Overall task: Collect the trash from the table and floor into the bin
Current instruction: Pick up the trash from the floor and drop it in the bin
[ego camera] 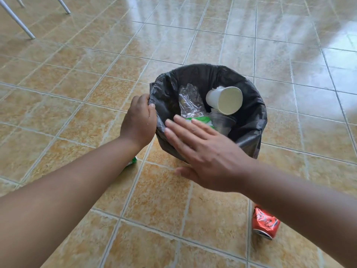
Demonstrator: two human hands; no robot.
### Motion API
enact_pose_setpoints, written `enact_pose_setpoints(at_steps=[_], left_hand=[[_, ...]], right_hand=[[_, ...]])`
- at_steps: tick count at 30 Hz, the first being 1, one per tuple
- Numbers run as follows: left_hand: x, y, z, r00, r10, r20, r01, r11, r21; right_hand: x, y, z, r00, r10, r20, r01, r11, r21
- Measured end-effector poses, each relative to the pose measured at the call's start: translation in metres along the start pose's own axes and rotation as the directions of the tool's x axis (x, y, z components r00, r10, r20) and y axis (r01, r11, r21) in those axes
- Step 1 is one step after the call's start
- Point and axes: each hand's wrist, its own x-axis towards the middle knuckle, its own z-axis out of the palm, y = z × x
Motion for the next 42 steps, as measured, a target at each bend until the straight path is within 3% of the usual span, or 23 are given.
enact_pose_setpoints(at_steps=[2,7,11,14,17,19,22,24,28,30,32,34,37,39,42], left_hand=[[0.0,-0.001,0.0,1.0,0.003,-0.001,-0.003,1.0,-0.005],[0.001,-0.018,-0.004,0.998,0.06,-0.017,-0.061,0.996,-0.064],[0.0,-0.062,-0.006,0.997,-0.074,-0.019,0.069,0.979,-0.189],[-0.001,-0.114,-0.004,0.965,-0.228,0.13,0.224,0.974,0.041],[-0.013,-0.161,-0.005,0.846,-0.4,0.352,0.257,0.885,0.387],[-0.023,-0.18,-0.005,0.757,-0.488,0.435,0.213,0.813,0.541],[-0.039,-0.193,-0.003,0.679,-0.521,0.517,0.03,0.724,0.69],[-0.047,-0.196,0.0,0.657,-0.522,0.544,-0.064,0.68,0.73],[-0.049,-0.193,0.003,0.658,-0.525,0.539,-0.104,0.646,0.756],[-0.044,-0.187,0.003,0.697,-0.515,0.5,-0.052,0.659,0.75],[-0.033,-0.176,-0.001,0.757,-0.507,0.411,0.108,0.718,0.687],[-0.016,-0.159,-0.01,0.824,-0.485,0.292,0.261,0.783,0.565],[0.011,-0.122,-0.028,0.921,-0.388,0.045,0.341,0.854,0.394],[0.026,-0.092,-0.041,0.95,-0.284,-0.133,0.308,0.921,0.238],[0.043,-0.041,-0.058,0.942,-0.051,-0.332,0.064,0.998,0.029]], right_hand=[[0.0,-0.001,0.006,0.997,-0.025,0.069,0.029,0.998,-0.049],[0.0,0.002,0.013,0.998,-0.042,0.047,0.045,0.998,-0.05],[0.001,0.001,0.017,0.998,-0.056,0.024,0.057,0.998,-0.032],[0.002,0.001,0.018,0.998,-0.053,0.015,0.054,0.998,-0.02],[0.003,0.001,0.019,0.999,-0.053,0.009,0.053,0.999,-0.001],[0.003,0.002,0.019,0.998,-0.054,0.008,0.054,0.999,0.003],[0.003,0.002,0.02,0.998,-0.06,0.005,0.06,0.998,0.002],[0.003,0.002,0.021,0.998,-0.068,-0.001,0.068,0.998,-0.001],[0.003,0.003,0.021,0.997,-0.075,-0.012,0.074,0.997,-0.014],[0.003,0.003,0.022,0.997,-0.077,-0.013,0.077,0.997,-0.018],[0.003,0.003,0.022,0.997,-0.077,-0.018,0.077,0.997,-0.015],[0.003,0.003,0.023,0.997,-0.077,-0.016,0.077,0.997,-0.013],[0.003,0.003,0.023,0.997,-0.081,-0.009,0.08,0.997,-0.017],[0.004,0.003,0.023,0.996,-0.084,-0.012,0.084,0.996,-0.017],[0.004,0.003,0.021,0.996,-0.087,-0.012,0.087,0.996,-0.015]])
